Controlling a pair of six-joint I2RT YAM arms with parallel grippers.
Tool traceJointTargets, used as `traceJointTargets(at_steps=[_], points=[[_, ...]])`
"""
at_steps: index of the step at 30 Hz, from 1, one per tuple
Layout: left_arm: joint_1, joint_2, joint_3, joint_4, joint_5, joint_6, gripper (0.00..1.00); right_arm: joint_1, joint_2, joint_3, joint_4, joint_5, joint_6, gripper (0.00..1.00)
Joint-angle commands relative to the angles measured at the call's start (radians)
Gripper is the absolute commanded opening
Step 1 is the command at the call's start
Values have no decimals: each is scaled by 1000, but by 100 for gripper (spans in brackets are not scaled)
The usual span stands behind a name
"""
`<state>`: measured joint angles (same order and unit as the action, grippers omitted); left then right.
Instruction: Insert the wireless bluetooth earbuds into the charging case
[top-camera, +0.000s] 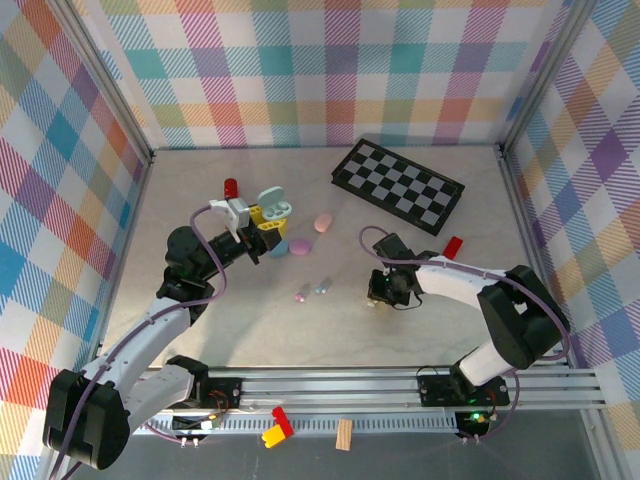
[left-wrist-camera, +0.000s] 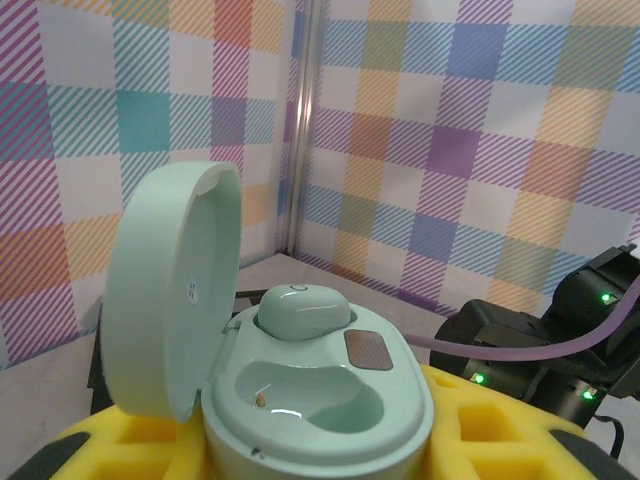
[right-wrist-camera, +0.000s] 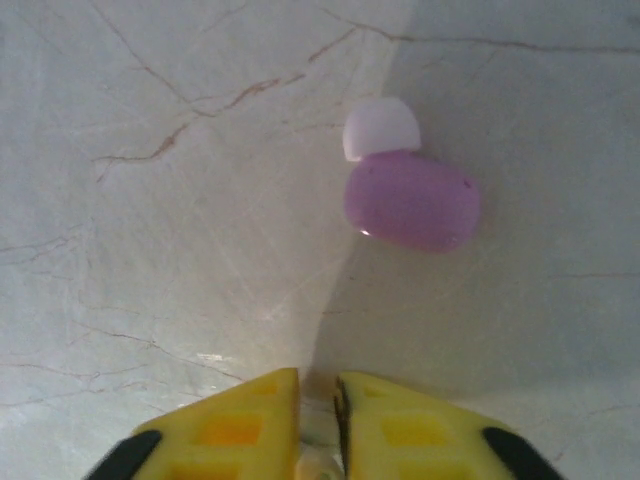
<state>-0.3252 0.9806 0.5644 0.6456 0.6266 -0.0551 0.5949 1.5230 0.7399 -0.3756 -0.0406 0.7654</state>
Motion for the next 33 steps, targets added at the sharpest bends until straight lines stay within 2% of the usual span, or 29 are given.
traceJointTargets(at_steps=[1,5,11,19,22,26,29,33], points=[[9,-3,13,-6,7,10,33,-4,-14,17,-48,81,-33,26],[9,-9,6,-10,4,9,32,-4,-83,19,-82,121,-67,39],[9,-20,-18,3,-24,11,32,2,-170,58,-196,162,-188,41],[9,-11,-22,15,-27,7,32,7,-181,24,-180,-1,-153,40],[9,-6,-24,17,-29,10,32,31,-172,14,-166,-21,-144,40],[9,10,-20,35,-19,-2,32,48,-123,17,-157,-12,-127,31],[8,10,-17,31,-16,-2,32,47,-90,16,-138,-6,-115,22],[9,2,-18,15,-18,8,32,48,-60,17,-111,-26,-105,16]])
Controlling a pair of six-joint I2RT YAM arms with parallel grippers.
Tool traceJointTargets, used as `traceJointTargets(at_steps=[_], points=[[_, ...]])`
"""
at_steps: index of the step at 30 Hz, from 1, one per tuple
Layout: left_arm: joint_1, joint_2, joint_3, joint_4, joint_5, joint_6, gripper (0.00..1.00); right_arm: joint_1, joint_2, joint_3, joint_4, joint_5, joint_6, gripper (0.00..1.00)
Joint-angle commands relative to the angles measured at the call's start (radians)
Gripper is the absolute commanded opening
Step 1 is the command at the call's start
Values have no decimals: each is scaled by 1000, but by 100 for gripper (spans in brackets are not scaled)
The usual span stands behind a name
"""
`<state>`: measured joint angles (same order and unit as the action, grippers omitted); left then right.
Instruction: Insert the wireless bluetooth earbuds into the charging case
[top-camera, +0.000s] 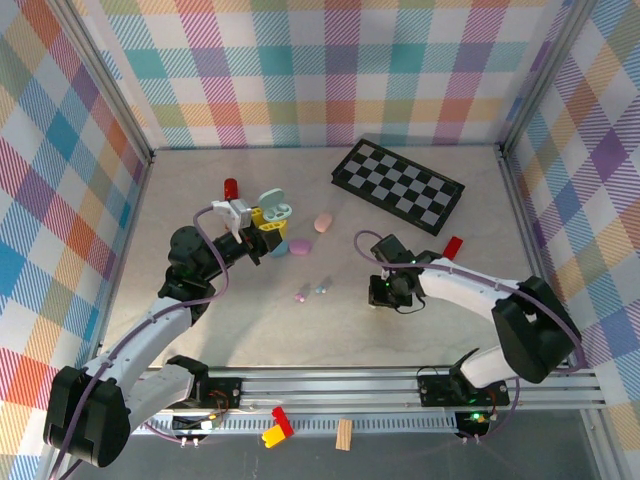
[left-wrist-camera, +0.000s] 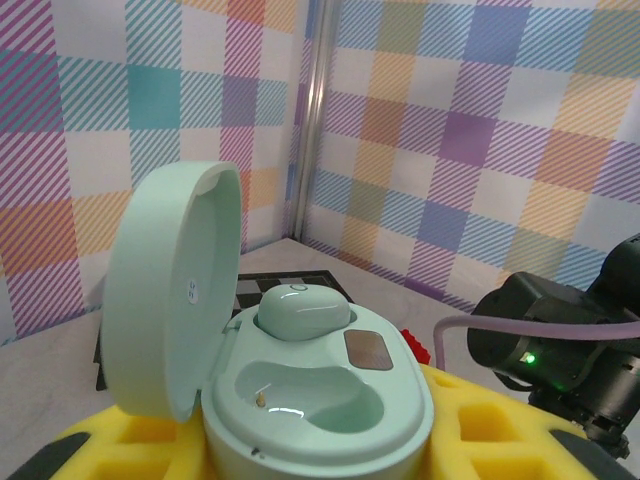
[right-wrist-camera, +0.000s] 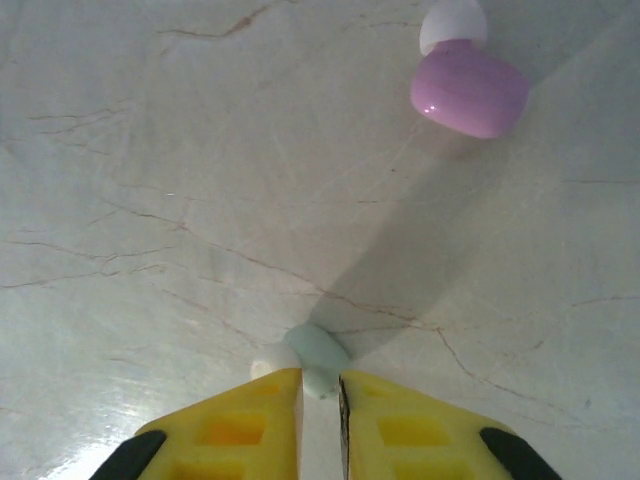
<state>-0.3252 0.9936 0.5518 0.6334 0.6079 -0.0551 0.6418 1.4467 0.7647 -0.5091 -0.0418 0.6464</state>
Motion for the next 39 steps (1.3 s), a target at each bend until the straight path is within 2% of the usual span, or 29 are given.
traceJointTargets(at_steps=[1,15,18,31,39], points=[[9,-12,-8,28,0,9,33,2,21,-7,28,-31,19,15],[9,-17,-22,38,0,6,33,48,75,4,39,-43,61,14],[9,-21,-28,46,0,4,33,62,78,10,26,-32,71,21],[9,-27,-43,58,-1,0,33,102,95,27,0,0,89,38],[9,-25,-43,60,-3,0,33,107,41,21,21,3,87,40]])
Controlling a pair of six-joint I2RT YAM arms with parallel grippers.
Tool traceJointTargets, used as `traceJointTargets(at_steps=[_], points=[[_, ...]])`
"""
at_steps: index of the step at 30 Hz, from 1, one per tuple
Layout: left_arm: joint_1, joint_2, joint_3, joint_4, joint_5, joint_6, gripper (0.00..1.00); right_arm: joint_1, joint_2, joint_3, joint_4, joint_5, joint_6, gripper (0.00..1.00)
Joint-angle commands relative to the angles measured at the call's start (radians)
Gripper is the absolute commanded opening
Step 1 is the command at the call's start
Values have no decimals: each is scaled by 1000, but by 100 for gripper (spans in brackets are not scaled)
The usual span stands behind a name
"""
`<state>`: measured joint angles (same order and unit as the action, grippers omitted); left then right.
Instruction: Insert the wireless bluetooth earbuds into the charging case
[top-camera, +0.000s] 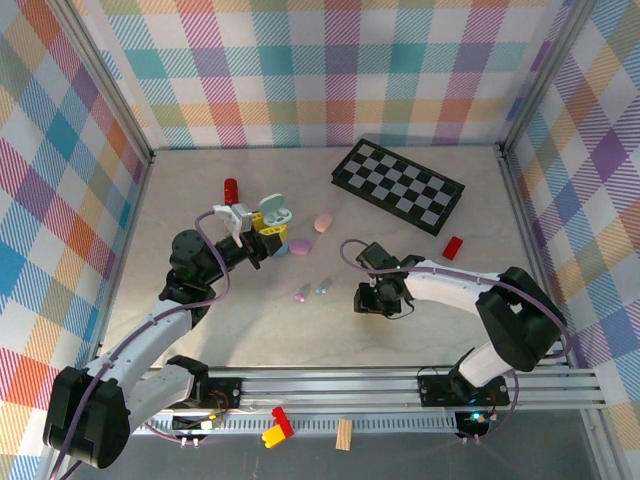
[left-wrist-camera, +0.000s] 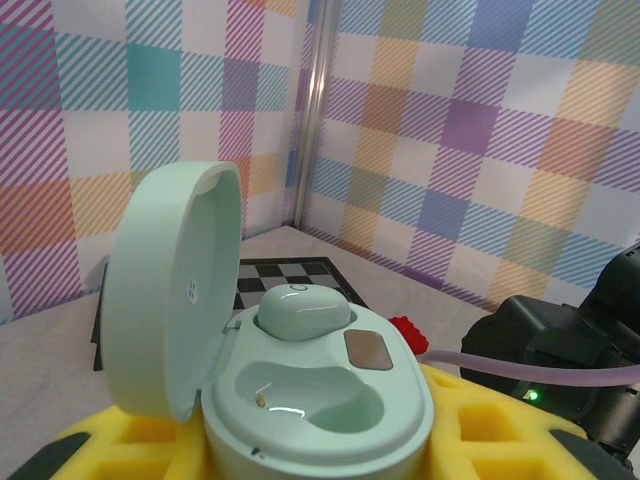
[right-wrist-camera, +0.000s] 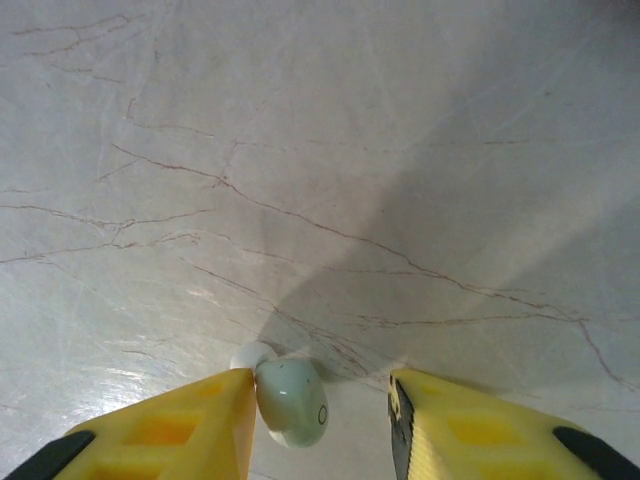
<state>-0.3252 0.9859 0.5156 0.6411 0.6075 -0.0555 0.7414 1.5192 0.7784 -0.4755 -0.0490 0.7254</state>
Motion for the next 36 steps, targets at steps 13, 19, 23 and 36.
traceJointTargets(at_steps=[13,19,23,36], points=[[10,-13,-8,56,-3,-1,33,8,-11,-34,107,-114,70,43],[11,-9,-3,58,-5,-1,33,18,-7,-48,149,-172,110,43],[11,-7,-4,58,-10,-7,33,39,7,-70,233,-244,165,43],[34,11,-15,88,-20,-14,33,117,47,2,215,-219,173,49]])
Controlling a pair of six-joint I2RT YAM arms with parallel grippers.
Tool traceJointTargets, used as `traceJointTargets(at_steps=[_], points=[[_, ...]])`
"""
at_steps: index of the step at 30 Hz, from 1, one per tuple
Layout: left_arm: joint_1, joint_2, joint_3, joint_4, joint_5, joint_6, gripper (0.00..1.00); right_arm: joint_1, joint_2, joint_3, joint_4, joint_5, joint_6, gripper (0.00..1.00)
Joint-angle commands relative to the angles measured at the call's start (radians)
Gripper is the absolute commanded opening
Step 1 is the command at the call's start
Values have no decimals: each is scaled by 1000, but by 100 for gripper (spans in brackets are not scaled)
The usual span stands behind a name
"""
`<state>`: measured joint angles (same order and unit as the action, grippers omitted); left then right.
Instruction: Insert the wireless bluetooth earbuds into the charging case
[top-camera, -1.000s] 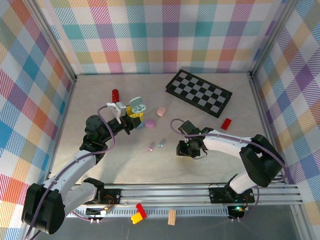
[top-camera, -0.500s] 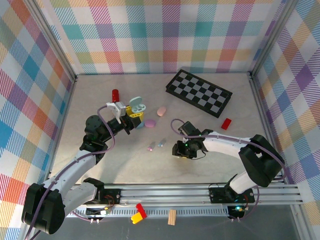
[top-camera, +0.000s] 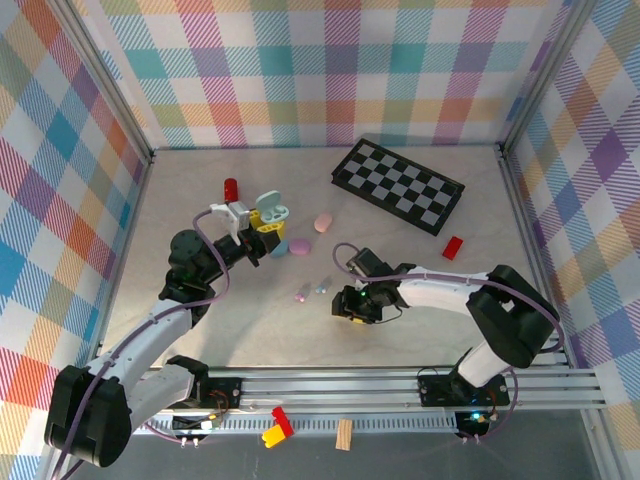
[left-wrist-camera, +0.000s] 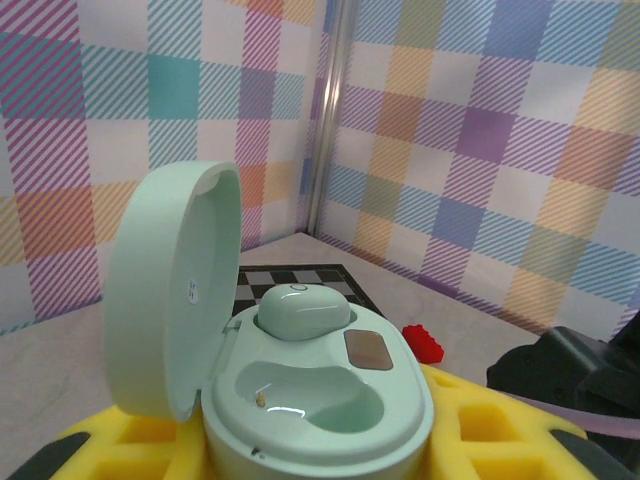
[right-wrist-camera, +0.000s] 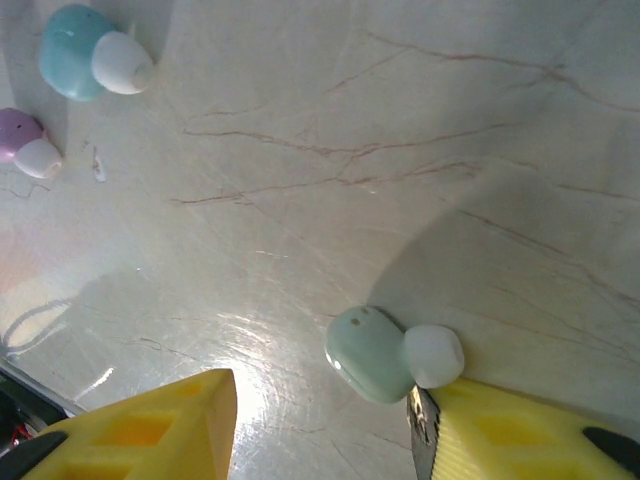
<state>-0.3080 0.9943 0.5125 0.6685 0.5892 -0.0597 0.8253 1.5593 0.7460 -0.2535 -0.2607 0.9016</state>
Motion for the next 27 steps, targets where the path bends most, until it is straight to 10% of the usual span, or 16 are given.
traceJointTargets(at_steps=[1,11,27], points=[[21,6,-13,67,-3,-12,32,42,-6,41,-44,12,-12,48],[77,39,-6,123,-9,-40,32,99,-30,207,-439,244,-192,49],[184,40,5,133,-1,-68,32,284,387,671,-837,728,-333,37]])
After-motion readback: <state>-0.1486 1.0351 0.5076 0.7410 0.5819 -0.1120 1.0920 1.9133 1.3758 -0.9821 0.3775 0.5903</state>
